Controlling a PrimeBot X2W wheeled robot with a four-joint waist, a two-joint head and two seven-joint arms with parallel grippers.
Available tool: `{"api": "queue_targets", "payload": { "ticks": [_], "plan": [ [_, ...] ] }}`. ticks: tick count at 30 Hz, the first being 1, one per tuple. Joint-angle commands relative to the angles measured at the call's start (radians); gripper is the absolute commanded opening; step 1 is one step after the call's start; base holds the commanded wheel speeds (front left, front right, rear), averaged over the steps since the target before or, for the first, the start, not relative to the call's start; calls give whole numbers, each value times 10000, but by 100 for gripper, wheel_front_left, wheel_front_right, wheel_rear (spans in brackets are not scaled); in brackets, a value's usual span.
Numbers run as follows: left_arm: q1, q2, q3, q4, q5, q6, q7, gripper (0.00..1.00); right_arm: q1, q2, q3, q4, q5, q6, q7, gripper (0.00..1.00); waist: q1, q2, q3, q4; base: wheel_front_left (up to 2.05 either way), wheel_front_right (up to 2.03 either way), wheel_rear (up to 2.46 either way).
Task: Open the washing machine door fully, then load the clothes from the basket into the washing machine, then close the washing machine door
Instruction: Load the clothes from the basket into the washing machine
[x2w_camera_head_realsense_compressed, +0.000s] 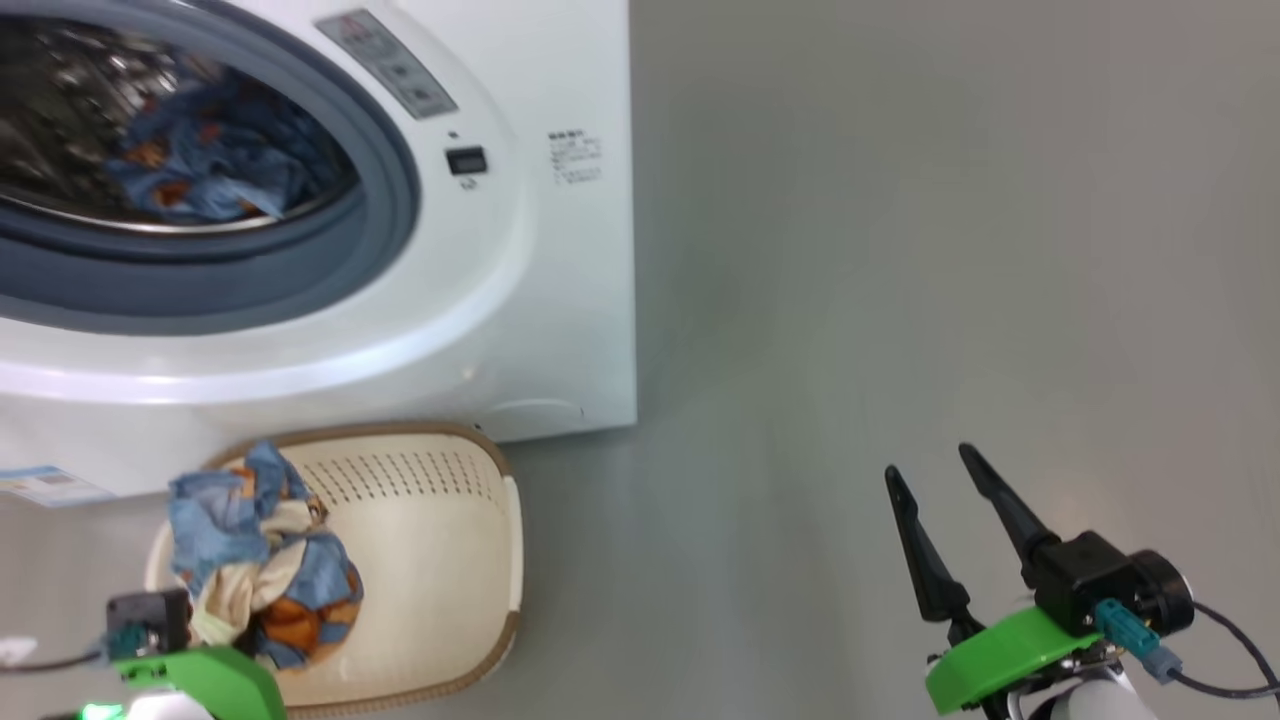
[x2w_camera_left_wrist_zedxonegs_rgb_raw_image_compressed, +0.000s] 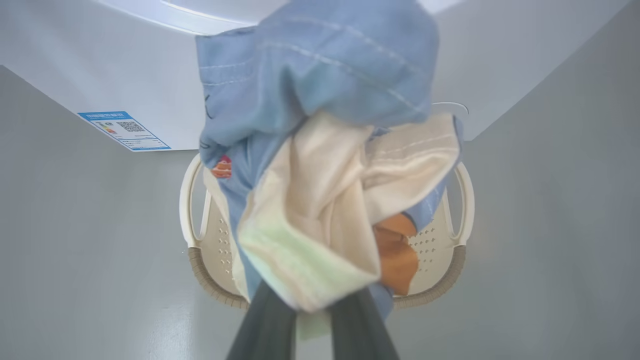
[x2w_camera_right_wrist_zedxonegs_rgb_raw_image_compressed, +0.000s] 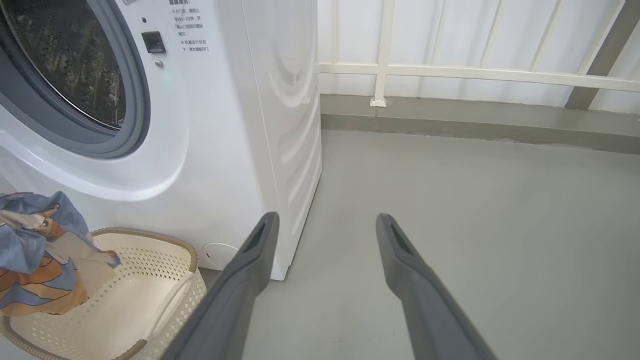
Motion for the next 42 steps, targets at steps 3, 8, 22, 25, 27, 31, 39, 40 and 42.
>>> {"api": "queue_targets", "payload": {
  "ticks": [3,8,22,25,27,31,39,40,42],
  "plan": [
    [631,464,466,-815,218,127,-135,0,271,-26,229,-134,99,16,-48,100,0,0,-1031,465,0,0,0],
    [1618,330,766,-2096,330,235,-136,0,605,-26,194,-37,217,16,-48,100,0,0,-1700,585,0,0,0],
    [4058,-245,2058,-5444,479,572,-137,0,1259,-26,-84,-40,381,16,-48,100,0,0,-2795,718,0,0,0],
    [4368,-463,2301,-6056,638,624,-137,0,1294,-26,-96,-38,424,16,-48,100,0,0,-2892,748,0,0,0],
    [4516,-580,2429,-6367,781,607,-137,0,1322,-26,-112,-42,450,16,-48,100,0,0,-2932,775,0,0,0],
    [4695,-834,2624,-6743,1080,531,-137,0,1371,-26,-106,-46,461,16,-48,100,0,0,-2954,844,0,0,0],
    [4811,-1124,2995,-6982,1473,329,-137,0,1389,-26,-162,-41,480,16,-48,100,0,0,-2875,909,0,0,0],
    [4803,-1151,3042,-6990,1522,299,-137,0,1387,-26,-142,-44,488,16,-48,100,0,0,-2859,909,0,0,0],
    [4781,-1202,3147,-7027,1612,238,-137,0,1399,-26,-93,-52,500,16,-48,100,0,0,-2829,894,0,0,0]
  ]
}}
